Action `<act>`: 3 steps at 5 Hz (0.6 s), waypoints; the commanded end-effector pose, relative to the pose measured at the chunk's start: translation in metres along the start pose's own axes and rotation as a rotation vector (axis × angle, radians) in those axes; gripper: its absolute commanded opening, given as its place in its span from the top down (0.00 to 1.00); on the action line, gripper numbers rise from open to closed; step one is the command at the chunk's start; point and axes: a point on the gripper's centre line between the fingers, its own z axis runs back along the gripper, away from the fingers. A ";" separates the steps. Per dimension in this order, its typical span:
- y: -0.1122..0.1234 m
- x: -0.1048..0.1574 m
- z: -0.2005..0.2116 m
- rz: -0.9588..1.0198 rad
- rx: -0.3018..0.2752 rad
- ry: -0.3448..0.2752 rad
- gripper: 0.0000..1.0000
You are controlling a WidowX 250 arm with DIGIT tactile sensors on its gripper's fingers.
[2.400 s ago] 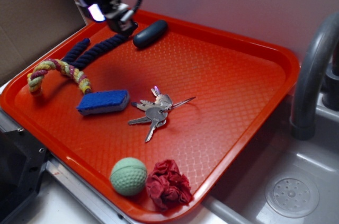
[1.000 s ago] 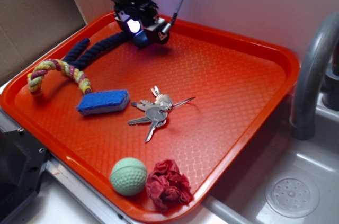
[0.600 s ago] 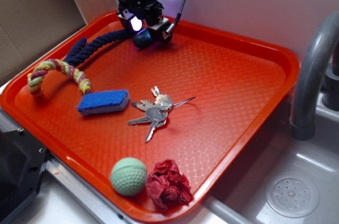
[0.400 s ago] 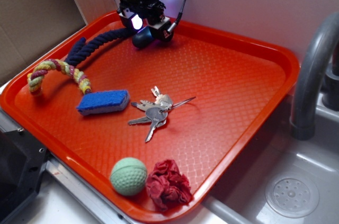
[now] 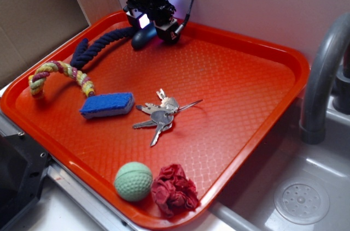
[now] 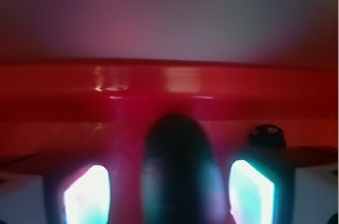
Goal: Grab the plastic pickle.
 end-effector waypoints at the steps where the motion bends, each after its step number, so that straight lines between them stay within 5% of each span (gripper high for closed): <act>1: -0.007 -0.001 0.001 -0.007 0.002 -0.034 1.00; 2: -0.009 -0.004 0.008 -0.014 -0.003 -0.025 1.00; 3: -0.015 -0.017 0.034 -0.038 -0.079 -0.026 1.00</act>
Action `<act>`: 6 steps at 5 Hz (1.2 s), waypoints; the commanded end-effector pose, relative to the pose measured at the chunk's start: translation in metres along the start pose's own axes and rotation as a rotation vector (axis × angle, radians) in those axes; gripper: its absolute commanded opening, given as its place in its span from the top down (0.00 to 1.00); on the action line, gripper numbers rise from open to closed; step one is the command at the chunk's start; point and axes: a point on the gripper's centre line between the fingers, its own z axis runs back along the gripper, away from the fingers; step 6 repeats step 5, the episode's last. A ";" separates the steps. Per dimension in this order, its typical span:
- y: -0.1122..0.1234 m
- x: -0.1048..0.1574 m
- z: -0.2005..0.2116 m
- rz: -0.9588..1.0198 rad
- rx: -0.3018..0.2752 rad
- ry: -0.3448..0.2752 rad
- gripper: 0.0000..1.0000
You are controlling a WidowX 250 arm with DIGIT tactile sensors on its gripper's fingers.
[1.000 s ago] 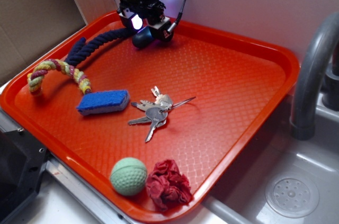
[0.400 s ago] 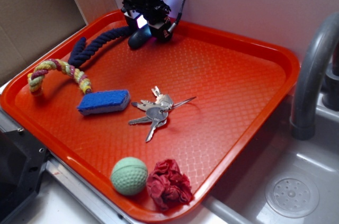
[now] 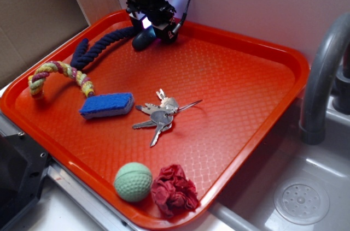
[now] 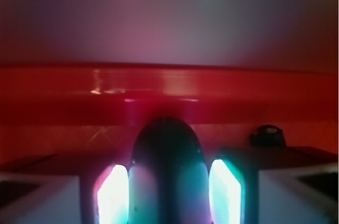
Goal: Grab the plastic pickle.
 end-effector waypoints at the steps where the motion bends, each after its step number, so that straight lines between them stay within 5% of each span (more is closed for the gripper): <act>1: -0.020 -0.030 0.069 -0.070 -0.107 0.014 1.00; 2: -0.038 -0.054 0.124 -0.105 -0.149 0.040 1.00; 3: -0.046 -0.060 0.173 -0.091 -0.156 -0.042 1.00; 4: -0.044 -0.061 0.224 -0.093 -0.178 -0.055 1.00; 6: -0.045 -0.064 0.216 -0.073 -0.157 -0.034 1.00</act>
